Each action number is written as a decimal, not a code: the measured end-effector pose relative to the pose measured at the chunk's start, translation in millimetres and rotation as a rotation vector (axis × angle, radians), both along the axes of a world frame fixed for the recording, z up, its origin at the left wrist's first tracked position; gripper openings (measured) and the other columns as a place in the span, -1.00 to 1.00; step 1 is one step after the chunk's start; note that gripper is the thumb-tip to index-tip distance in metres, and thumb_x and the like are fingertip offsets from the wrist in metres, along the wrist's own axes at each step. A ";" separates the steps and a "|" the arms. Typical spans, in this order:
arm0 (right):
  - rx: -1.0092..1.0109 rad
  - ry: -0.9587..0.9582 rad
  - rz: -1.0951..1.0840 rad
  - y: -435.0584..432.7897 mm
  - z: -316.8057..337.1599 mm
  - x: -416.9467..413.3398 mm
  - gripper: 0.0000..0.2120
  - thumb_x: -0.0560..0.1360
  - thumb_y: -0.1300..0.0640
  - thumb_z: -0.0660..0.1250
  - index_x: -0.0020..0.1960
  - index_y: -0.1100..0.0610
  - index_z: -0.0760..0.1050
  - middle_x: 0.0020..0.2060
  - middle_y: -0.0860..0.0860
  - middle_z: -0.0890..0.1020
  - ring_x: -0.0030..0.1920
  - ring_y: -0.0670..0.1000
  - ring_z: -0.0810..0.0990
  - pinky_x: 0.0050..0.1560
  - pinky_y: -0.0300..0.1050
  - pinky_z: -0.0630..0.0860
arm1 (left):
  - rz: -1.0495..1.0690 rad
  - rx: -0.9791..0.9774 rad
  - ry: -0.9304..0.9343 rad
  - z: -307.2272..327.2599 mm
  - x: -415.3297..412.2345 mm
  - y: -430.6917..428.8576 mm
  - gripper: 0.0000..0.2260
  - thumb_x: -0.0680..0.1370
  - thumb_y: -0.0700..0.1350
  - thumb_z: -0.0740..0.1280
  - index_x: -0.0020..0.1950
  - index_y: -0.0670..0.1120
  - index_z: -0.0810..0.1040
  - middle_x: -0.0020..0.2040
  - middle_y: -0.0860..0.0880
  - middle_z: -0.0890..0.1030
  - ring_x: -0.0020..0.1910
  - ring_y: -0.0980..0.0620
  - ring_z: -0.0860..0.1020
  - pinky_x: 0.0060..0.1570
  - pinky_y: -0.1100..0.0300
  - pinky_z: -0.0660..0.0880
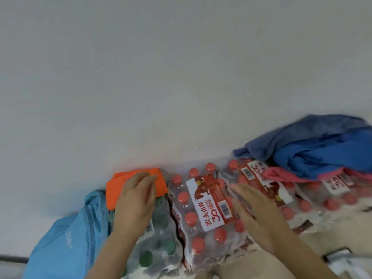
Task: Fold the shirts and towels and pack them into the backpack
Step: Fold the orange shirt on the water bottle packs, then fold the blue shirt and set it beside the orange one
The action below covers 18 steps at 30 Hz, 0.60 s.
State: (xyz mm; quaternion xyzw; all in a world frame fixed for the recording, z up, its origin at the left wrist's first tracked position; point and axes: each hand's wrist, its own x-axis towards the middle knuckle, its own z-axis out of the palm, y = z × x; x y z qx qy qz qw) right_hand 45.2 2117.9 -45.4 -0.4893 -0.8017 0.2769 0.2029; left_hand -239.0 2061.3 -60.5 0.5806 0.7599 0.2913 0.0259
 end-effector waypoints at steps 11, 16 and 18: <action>0.085 0.290 -0.605 -30.9 41.8 131.1 -0.73 0.55 0.14 0.30 0.20 -0.13 0.48 0.05 -0.24 0.57 0.01 -0.42 0.47 -0.13 -0.57 0.38 | -0.566 0.024 -0.131 53.2 149.5 39.4 -0.77 0.43 -0.30 0.41 -0.09 0.03 0.66 -0.12 0.21 0.58 -0.18 0.22 0.53 -0.14 0.37 0.44; 0.038 0.416 -0.684 -8.7 39.5 178.5 -0.71 0.56 0.10 0.30 0.26 -0.12 0.47 0.16 -0.21 0.57 0.08 -0.42 0.46 -0.09 -0.60 0.36 | -0.594 0.021 -0.149 58.3 201.0 76.5 -0.81 0.48 -0.24 0.40 0.00 0.01 0.67 -0.14 0.17 0.60 -0.23 0.18 0.53 -0.21 0.42 0.37; 0.005 0.443 -0.632 8.6 35.0 196.5 -0.64 0.56 0.07 0.30 0.34 -0.13 0.42 0.25 -0.22 0.50 0.17 -0.40 0.43 0.07 -0.51 0.39 | -0.607 0.017 -0.149 58.6 222.2 97.5 -0.84 0.51 -0.19 0.37 0.04 0.01 0.66 -0.14 0.25 0.53 -0.20 0.23 0.50 -0.21 0.44 0.35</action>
